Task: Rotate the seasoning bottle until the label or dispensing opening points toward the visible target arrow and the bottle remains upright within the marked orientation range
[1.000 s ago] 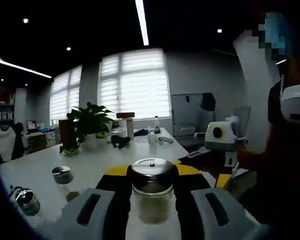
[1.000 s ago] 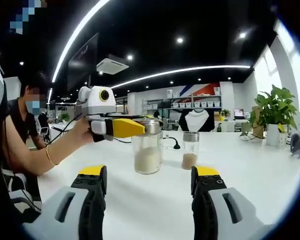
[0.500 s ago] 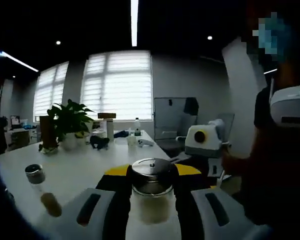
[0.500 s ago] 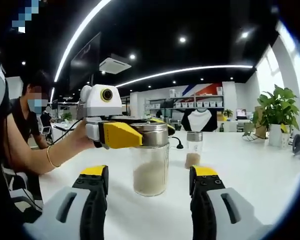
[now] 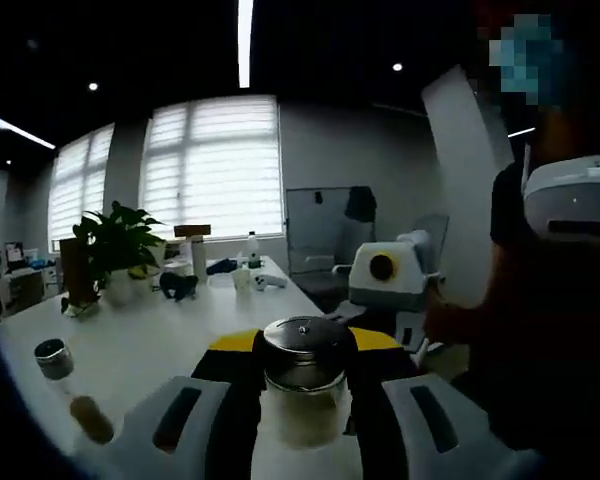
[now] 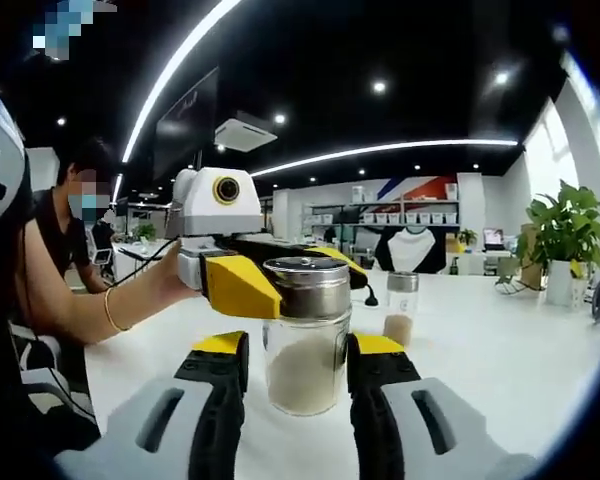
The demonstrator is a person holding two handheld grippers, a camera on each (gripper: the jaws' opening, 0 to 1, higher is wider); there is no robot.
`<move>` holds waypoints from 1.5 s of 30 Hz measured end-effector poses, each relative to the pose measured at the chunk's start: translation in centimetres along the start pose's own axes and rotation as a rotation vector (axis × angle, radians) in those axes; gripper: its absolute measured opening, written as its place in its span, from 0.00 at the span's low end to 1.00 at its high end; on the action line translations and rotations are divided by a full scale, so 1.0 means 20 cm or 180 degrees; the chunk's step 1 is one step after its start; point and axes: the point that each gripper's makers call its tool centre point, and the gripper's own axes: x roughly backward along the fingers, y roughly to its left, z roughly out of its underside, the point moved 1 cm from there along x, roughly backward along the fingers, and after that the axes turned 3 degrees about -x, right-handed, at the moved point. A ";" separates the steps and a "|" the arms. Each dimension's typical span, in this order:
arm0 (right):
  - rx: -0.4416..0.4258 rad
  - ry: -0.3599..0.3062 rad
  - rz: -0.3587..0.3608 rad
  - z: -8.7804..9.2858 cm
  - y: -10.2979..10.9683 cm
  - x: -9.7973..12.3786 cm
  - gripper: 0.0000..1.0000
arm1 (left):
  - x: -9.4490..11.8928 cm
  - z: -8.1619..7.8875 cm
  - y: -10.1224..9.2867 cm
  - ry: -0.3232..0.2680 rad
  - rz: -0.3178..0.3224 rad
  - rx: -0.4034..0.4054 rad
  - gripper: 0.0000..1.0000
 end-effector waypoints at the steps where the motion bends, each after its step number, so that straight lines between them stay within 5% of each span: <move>1: 0.0006 -0.0004 -0.0013 0.00 0.00 0.00 0.35 | 0.00 0.00 0.00 0.0010 0.0012 -0.0027 0.34; 15: 0.0079 -0.0028 -0.0004 0.01 0.03 -0.03 0.30 | 0.03 0.01 -0.02 0.0063 0.0102 -0.0039 0.34; 23: 0.0104 0.0014 0.0136 0.04 0.00 -0.06 0.30 | 0.05 0.06 0.01 0.0200 -0.0089 -0.0025 0.34; 34: 0.0190 -0.0089 0.0484 0.02 -0.07 -0.21 0.30 | 0.12 0.05 0.18 0.0097 -0.0959 0.0115 0.35; 45: 0.0170 -0.0304 0.0695 0.00 -0.06 -0.41 0.30 | 0.32 0.04 0.33 0.0018 -0.2215 0.0236 0.36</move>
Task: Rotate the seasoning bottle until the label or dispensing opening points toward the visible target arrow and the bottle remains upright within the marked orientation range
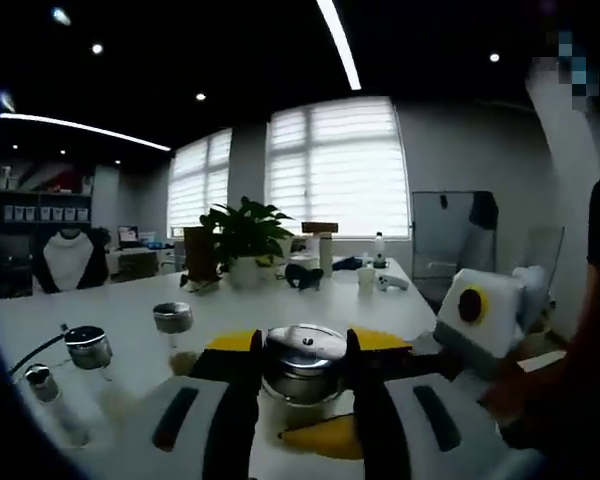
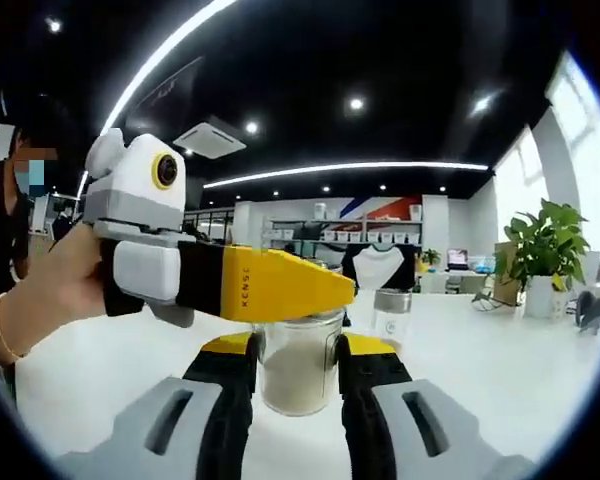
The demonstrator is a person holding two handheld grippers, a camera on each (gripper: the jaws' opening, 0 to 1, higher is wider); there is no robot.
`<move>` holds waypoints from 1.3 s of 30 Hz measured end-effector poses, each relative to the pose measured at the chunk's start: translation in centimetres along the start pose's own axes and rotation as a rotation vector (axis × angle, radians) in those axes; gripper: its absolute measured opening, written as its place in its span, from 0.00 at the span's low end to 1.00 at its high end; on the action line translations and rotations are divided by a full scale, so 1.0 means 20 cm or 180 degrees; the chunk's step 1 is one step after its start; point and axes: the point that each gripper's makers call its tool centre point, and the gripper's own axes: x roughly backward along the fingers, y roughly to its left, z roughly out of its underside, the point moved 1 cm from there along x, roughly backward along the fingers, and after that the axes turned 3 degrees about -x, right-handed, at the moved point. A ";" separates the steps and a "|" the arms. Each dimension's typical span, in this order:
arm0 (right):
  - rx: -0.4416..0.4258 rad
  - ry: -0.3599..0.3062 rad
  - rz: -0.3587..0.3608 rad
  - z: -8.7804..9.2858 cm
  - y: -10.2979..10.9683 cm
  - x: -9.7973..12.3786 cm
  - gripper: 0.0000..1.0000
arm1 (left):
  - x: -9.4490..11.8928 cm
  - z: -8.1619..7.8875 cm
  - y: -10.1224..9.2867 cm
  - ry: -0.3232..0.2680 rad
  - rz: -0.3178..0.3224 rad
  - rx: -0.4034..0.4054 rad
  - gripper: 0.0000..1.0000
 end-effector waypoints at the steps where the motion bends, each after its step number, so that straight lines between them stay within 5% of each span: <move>1: 0.0002 -0.0018 0.0012 0.00 0.01 -0.01 0.30 | 0.01 0.00 0.02 0.0009 -0.0115 -0.0044 0.36; 7: -0.0046 -0.0034 0.0097 0.02 0.03 -0.05 0.30 | 0.05 0.06 0.07 0.0186 -0.0775 -0.0336 0.36; 14: 0.0025 -0.0013 0.0224 0.07 0.04 -0.06 0.30 | 0.09 0.11 0.07 0.0100 -0.1118 -0.0084 0.36; 22: 0.0227 -0.0163 0.0295 0.08 0.07 -0.07 0.30 | 0.12 0.13 0.07 0.0063 -0.1561 -0.0200 0.36; 31: 0.0292 -0.0134 0.0260 0.12 0.10 -0.08 0.30 | 0.14 0.17 0.08 0.0056 -0.1829 -0.0199 0.36; 39: 0.0364 -0.0048 0.0268 0.15 0.08 -0.07 0.30 | 0.13 0.20 0.08 0.0058 -0.1764 -0.0176 0.36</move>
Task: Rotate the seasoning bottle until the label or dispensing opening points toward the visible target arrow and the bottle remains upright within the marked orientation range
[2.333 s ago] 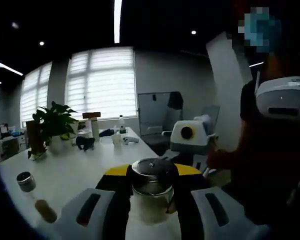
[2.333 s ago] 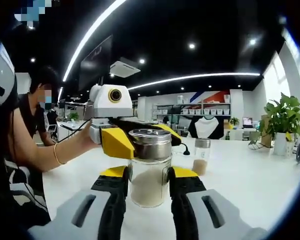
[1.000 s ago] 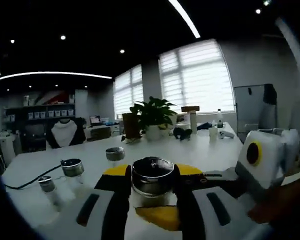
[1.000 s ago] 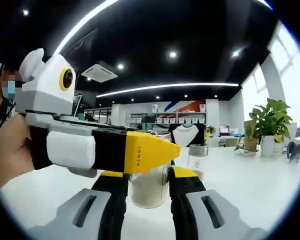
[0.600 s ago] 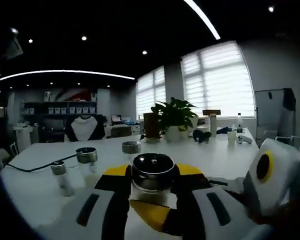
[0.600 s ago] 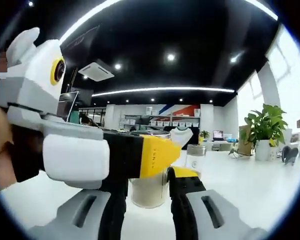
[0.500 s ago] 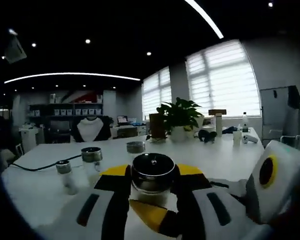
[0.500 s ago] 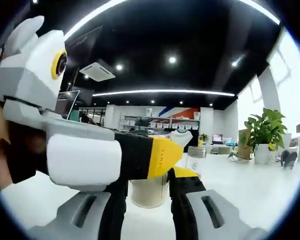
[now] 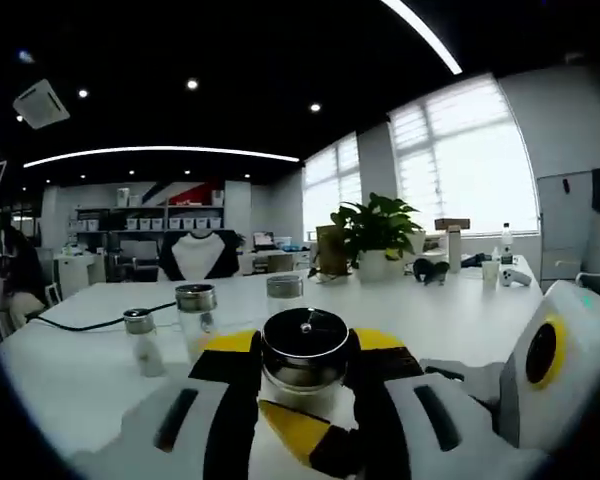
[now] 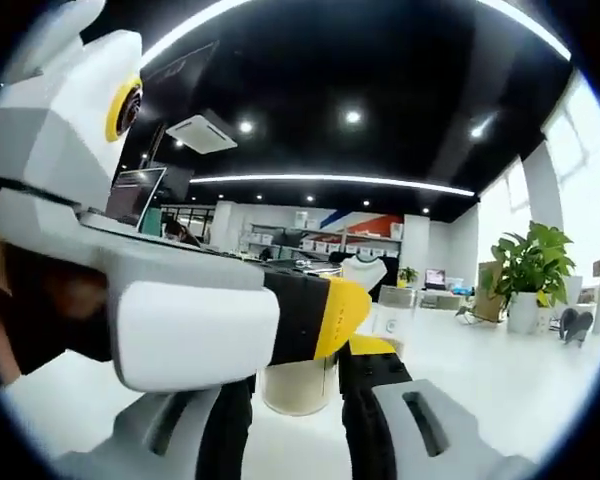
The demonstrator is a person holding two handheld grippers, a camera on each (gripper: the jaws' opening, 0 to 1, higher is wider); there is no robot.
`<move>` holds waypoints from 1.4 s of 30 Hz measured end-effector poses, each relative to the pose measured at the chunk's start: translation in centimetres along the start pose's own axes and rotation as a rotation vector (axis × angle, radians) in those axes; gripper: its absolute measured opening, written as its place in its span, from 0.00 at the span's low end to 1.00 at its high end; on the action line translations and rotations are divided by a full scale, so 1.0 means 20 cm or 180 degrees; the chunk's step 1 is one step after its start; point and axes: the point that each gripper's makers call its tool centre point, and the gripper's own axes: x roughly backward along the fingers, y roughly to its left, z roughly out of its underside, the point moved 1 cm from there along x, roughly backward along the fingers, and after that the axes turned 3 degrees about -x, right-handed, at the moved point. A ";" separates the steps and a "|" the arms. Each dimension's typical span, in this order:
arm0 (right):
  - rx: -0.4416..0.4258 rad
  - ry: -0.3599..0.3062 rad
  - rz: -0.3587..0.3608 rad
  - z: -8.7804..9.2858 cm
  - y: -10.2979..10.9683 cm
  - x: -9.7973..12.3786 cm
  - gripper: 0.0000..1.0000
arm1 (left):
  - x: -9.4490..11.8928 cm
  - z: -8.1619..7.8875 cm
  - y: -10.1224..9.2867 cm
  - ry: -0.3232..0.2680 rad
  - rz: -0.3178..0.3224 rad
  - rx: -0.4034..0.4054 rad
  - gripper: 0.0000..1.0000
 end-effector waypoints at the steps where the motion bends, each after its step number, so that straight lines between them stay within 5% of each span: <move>1: -0.0001 0.0016 -0.0007 0.01 0.00 0.00 0.30 | 0.00 0.00 0.00 0.0001 0.0007 0.0000 0.36; 11: -0.0069 0.0129 -0.0213 0.05 0.00 0.00 0.31 | 0.00 0.05 -0.01 0.0054 0.0250 -0.0114 0.34; 13: -0.0084 0.0150 -0.0241 0.06 0.00 0.00 0.31 | 0.00 0.05 -0.04 0.0092 0.0503 -0.0347 0.34; 24: -0.0285 0.0150 -0.0579 0.08 0.05 0.01 0.31 | 0.03 0.08 -0.05 0.0199 0.1237 -0.0422 0.34; 27: -0.0295 0.0187 -0.0685 0.09 0.08 0.01 0.32 | 0.06 0.10 -0.07 0.0285 0.1614 -0.0637 0.34; 33: -0.0298 0.0196 -0.0846 0.09 0.13 0.01 0.33 | 0.11 0.11 -0.05 0.0420 0.2104 -0.0449 0.34; 42: -0.0337 0.0275 -0.0998 0.12 0.18 0.01 0.34 | 0.14 0.13 -0.03 0.0472 0.2468 -0.0381 0.34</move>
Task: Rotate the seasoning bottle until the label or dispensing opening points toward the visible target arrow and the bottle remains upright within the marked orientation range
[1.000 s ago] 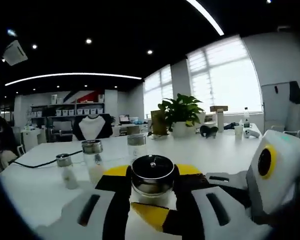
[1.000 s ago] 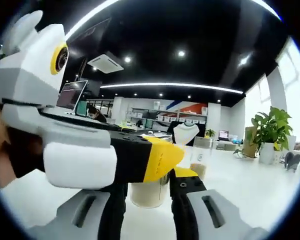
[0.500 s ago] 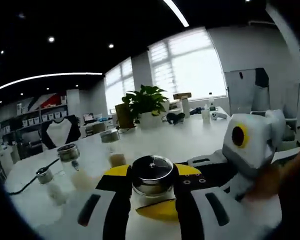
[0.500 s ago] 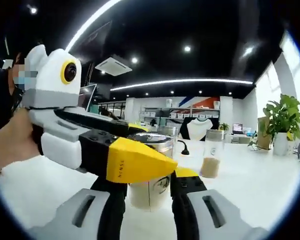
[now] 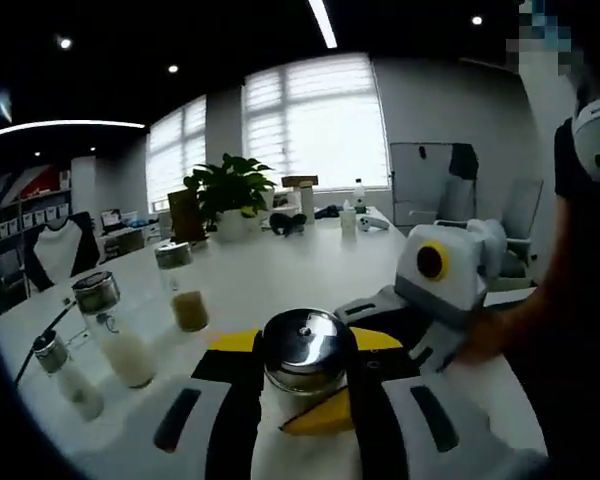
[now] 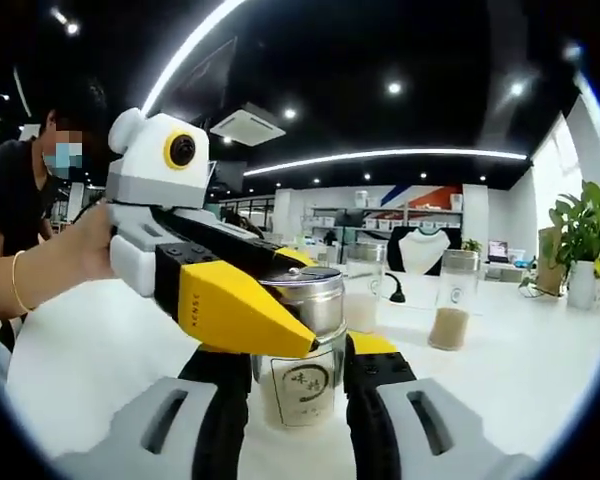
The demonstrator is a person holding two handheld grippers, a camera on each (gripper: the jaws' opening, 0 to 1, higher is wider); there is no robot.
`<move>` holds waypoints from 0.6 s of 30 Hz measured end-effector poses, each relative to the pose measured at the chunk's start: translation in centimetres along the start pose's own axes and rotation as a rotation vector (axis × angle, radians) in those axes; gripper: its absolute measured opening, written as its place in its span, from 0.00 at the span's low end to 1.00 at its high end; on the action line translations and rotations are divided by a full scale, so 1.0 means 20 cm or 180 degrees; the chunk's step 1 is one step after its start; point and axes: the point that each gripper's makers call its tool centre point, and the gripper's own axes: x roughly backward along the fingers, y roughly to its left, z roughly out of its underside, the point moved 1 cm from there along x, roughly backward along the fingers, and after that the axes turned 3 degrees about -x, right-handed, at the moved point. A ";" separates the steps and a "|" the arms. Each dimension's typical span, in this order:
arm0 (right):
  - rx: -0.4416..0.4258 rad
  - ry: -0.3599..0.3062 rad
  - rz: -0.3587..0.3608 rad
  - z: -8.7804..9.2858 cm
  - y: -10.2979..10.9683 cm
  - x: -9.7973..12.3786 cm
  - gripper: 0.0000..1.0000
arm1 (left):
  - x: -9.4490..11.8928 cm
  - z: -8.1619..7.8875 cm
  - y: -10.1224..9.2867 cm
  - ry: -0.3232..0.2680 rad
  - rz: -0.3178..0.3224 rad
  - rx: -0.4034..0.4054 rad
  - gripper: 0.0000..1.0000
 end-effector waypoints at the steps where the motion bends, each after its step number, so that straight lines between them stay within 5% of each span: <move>1: -0.0004 0.0000 -0.0010 0.00 0.00 0.00 0.34 | 0.00 0.00 0.00 0.0016 0.0024 -0.0023 0.34; 18: -0.0136 0.0046 -0.0147 0.02 0.03 -0.01 0.33 | 0.05 0.01 0.02 0.0273 0.0167 -0.0180 0.33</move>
